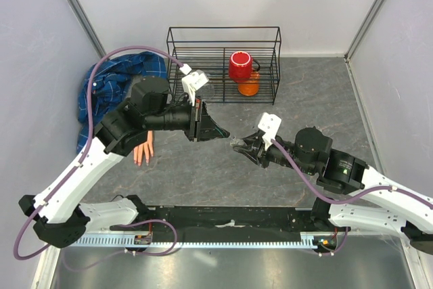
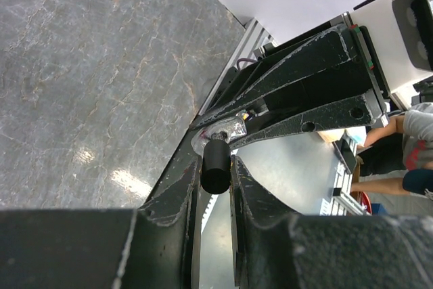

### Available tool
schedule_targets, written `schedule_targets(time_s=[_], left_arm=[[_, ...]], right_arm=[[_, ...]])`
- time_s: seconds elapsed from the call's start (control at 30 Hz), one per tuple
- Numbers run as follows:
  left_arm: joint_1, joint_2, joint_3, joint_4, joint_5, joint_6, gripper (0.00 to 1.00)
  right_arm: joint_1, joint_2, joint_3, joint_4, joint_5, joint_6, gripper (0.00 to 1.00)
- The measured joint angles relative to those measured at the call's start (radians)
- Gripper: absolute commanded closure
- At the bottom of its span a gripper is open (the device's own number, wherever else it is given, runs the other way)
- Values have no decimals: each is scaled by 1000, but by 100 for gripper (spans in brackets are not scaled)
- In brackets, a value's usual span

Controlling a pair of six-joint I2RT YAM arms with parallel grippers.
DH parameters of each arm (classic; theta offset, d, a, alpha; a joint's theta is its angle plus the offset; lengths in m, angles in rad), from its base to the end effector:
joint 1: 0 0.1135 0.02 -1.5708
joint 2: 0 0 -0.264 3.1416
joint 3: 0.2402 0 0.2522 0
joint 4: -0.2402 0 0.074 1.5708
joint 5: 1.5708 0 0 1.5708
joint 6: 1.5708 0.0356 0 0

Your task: Paint the nails

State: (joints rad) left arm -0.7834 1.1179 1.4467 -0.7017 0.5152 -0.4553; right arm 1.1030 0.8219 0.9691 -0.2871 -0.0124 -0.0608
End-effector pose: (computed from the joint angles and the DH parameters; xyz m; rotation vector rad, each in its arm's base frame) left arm 0.1397 -0.1639 0.4485 0.7147 2.0076 -1.2810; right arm 0.0818 0.1629 0.3869 -0.9831 1.4770 0.7771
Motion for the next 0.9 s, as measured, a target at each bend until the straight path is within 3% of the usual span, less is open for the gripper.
schedule_targets(time_s=[0.9], left_arm=[[-14, 45, 45, -64, 22, 50, 98]], right_arm=[[0, 10, 0, -7, -13, 0, 100]])
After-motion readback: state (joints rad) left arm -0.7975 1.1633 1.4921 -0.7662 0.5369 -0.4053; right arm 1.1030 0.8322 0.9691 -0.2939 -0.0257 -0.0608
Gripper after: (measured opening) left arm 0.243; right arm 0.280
